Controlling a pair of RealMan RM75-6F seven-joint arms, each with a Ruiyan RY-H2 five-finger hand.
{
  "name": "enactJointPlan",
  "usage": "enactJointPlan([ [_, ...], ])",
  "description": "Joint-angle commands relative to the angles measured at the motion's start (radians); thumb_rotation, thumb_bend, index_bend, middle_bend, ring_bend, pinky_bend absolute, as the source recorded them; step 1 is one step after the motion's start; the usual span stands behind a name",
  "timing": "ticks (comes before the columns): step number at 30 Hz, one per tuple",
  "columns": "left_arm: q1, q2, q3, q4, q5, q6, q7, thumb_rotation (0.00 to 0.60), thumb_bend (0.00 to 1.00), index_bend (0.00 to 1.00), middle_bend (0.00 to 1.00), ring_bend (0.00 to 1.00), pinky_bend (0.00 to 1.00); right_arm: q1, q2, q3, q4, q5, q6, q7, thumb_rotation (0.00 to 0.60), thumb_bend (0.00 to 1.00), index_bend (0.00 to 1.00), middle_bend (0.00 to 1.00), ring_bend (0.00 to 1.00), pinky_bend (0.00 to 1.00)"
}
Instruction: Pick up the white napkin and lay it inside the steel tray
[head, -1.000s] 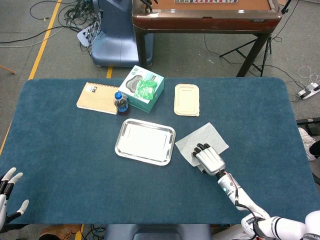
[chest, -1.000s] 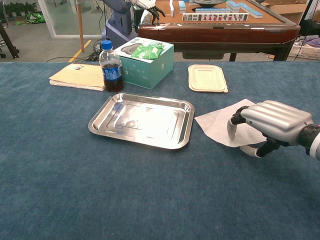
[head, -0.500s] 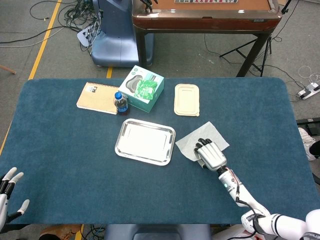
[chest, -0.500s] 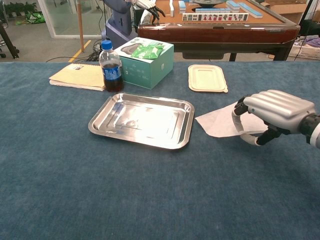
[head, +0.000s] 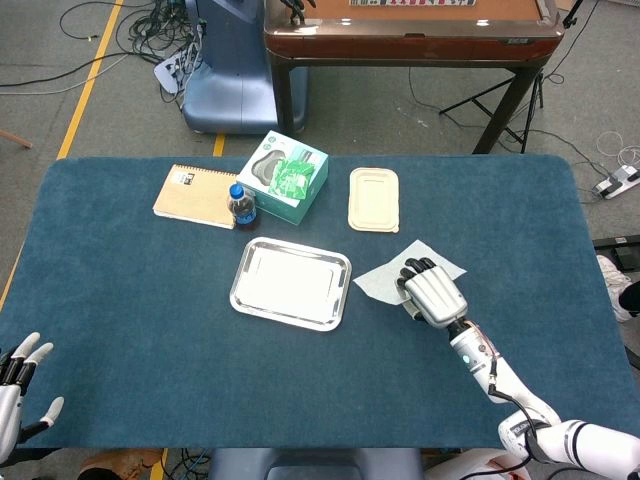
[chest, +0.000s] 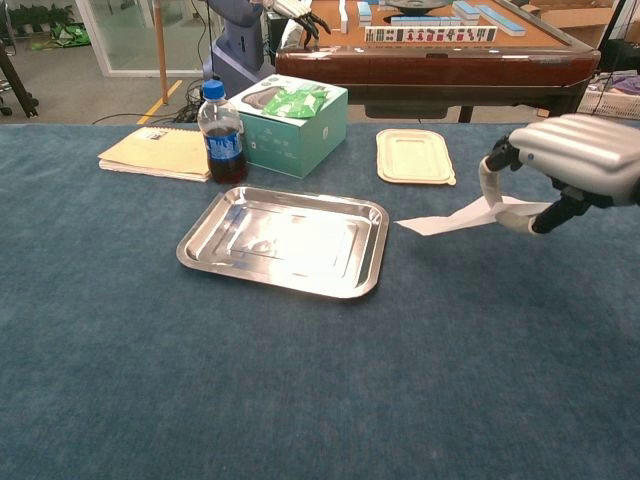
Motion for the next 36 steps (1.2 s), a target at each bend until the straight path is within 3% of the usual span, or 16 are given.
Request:
enactJointPlan([
  [1, 0.0, -0.001, 0.001, -0.002, 0.0, 0.001, 0.004, 0.6, 0.24, 0.17, 0.09, 0.09, 0.0, 0.016, 0.035, 0.022, -0.035, -0.009, 0.01, 0.009, 0.6, 0.44, 0.68, 0.44, 0.24, 0.31],
  [15, 0.007, 0.002, 0.004, -0.001, 0.006, 0.013, -0.002, 0.6, 0.24, 0.17, 0.09, 0.09, 0.0, 0.05, 0.055, 0.071, -0.098, 0.021, 0.029, -0.001, 0.6, 0.44, 0.68, 0.44, 0.24, 0.31],
  [36, 0.006, -0.001, 0.004, 0.008, 0.006, 0.01, -0.012, 0.6, 0.24, 0.17, 0.09, 0.09, 0.0, 0.164, -0.074, 0.149, -0.066, 0.132, -0.013, -0.087, 0.6, 0.44, 0.68, 0.44, 0.24, 0.31],
])
